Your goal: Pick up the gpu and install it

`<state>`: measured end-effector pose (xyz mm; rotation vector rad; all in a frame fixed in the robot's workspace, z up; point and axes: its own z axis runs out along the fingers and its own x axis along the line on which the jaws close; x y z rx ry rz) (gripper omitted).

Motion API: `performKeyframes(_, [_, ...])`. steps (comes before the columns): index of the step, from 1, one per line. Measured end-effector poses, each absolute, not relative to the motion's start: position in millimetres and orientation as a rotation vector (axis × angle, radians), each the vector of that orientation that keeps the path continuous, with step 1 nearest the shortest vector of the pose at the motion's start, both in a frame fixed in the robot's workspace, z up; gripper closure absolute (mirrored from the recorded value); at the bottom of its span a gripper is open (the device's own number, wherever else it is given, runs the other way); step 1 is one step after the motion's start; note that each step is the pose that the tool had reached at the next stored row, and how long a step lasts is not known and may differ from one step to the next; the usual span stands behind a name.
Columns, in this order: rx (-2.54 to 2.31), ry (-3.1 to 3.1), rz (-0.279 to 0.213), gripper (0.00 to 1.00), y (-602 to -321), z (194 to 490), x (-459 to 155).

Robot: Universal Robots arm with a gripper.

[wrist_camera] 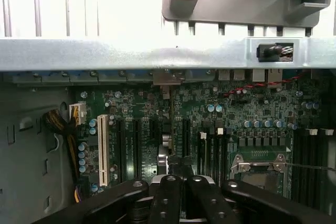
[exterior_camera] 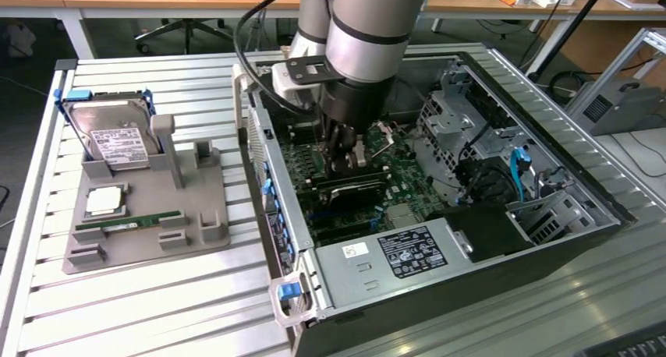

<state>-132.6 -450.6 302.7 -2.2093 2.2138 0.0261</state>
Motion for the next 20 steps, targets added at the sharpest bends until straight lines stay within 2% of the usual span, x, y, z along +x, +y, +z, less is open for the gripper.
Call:
performKeyframes(11, [-2.195, 2.199, 0.015, 0.89, -451.1, 303.4, -179.4])
performKeyframes(20, [-2.194, 2.198, 0.014, 0.89, -453.5, 303.4, -191.3])
